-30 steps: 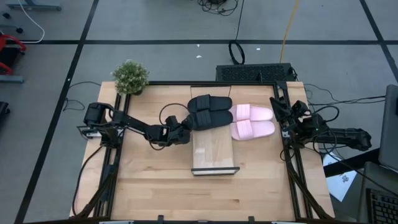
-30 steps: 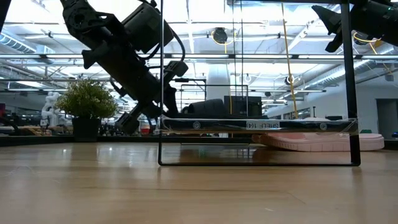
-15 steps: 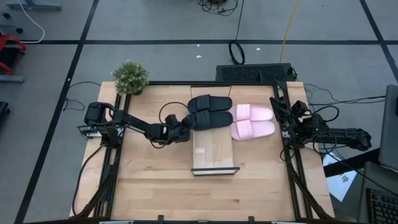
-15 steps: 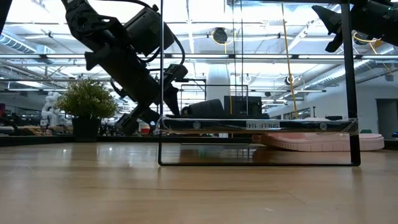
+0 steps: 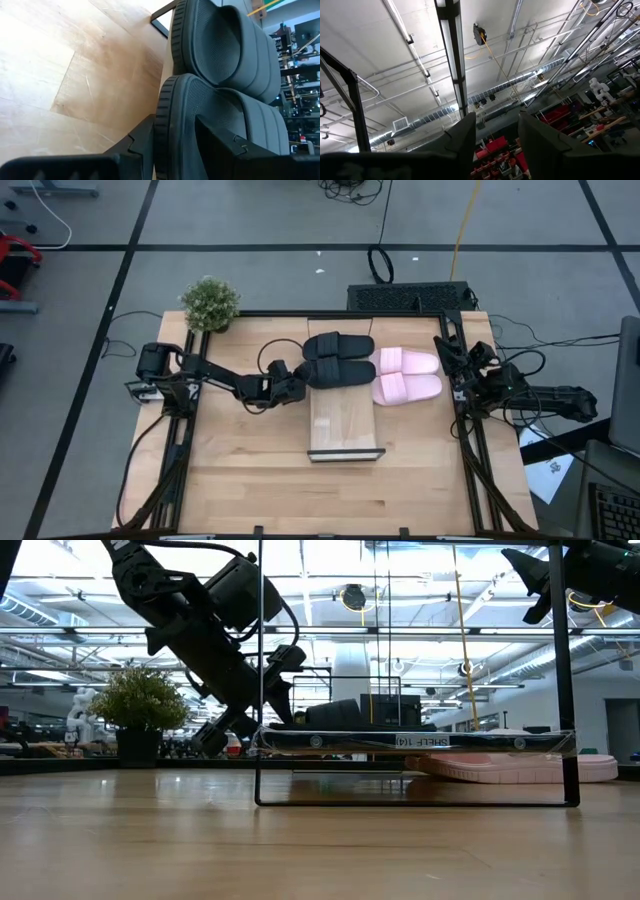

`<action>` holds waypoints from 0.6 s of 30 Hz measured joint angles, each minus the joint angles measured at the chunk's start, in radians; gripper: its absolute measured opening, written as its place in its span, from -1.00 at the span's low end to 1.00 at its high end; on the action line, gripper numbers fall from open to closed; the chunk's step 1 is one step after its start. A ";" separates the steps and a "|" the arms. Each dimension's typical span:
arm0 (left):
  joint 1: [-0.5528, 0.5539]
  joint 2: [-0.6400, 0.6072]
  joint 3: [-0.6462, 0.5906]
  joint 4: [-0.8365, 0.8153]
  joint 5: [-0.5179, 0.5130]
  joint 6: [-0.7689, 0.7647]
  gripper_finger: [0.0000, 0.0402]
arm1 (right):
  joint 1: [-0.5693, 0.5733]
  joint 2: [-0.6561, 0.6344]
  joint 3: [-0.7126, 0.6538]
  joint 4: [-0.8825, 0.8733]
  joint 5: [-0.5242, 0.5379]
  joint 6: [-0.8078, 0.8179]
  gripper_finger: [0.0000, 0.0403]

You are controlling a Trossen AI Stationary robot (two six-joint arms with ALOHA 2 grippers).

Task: Pick and place slides into the shelf
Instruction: Put the black slide on the shelf

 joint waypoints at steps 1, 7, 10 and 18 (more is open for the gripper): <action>0.000 0.000 0.000 0.000 0.000 0.000 -0.36 | 0.000 0.000 0.000 0.000 0.000 0.000 -0.32; 0.000 0.000 0.000 0.000 0.001 0.027 -0.36 | 0.000 0.000 0.000 0.000 -0.001 0.000 -0.32; -0.001 0.000 0.000 0.000 0.001 0.037 -0.36 | 0.000 0.000 0.000 0.000 -0.001 0.000 -0.32; -0.001 0.000 0.000 -0.008 0.003 0.060 -0.36 | 0.000 0.000 0.000 -0.005 -0.003 0.000 -0.32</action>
